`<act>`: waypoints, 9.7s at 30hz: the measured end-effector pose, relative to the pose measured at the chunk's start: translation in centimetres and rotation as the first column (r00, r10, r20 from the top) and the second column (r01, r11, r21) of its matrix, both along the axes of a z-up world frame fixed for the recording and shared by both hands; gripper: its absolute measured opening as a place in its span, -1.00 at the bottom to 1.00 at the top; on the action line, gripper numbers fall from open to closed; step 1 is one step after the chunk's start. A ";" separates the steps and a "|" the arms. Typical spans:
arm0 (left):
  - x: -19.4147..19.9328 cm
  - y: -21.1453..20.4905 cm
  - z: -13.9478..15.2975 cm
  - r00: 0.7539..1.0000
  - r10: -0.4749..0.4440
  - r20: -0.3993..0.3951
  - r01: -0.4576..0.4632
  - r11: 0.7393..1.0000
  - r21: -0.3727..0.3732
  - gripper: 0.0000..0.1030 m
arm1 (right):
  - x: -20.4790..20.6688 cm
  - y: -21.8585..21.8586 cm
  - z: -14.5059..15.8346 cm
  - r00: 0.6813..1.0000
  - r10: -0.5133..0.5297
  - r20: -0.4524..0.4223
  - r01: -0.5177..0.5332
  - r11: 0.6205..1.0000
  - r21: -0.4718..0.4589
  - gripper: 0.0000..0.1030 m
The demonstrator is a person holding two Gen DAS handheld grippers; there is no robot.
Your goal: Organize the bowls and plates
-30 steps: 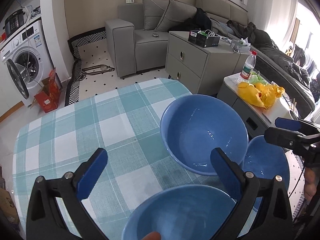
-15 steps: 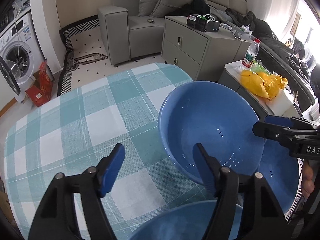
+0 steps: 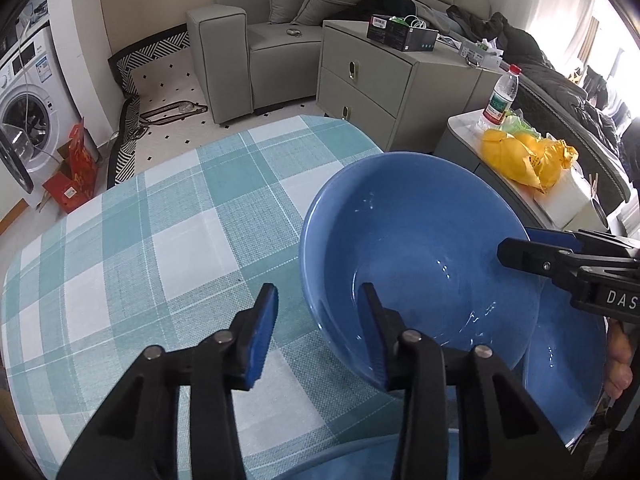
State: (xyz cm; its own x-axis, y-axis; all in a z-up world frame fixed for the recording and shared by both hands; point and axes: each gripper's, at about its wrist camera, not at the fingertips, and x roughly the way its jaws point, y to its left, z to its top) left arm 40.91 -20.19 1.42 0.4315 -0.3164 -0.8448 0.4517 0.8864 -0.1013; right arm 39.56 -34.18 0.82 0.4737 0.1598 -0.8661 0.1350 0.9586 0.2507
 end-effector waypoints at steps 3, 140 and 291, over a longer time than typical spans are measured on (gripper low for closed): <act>0.2 -0.1 -0.3 1.000 -0.001 -0.009 0.001 1.000 0.001 -0.38 | 0.1 0.0 -0.3 1.000 -0.001 -0.006 0.001 1.000 -0.001 -0.15; -15.1 10.7 2.3 0.990 0.086 0.112 -0.090 0.995 0.033 -0.78 | -13.7 14.1 3.3 0.960 0.280 0.032 -0.273 0.953 -0.133 -0.69; -12.3 -10.1 0.6 0.929 -0.369 0.003 0.367 0.925 0.101 0.08 | -19.7 -4.2 0.1 0.992 -0.111 0.055 0.112 0.993 -0.024 0.09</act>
State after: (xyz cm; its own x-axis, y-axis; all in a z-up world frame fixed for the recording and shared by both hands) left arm 28.60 -30.27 2.01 0.3188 -0.3733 -0.8712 0.7493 0.6621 -0.0096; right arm 19.84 -38.42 0.90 0.5332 0.0800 -0.8422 0.2286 0.9449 0.2344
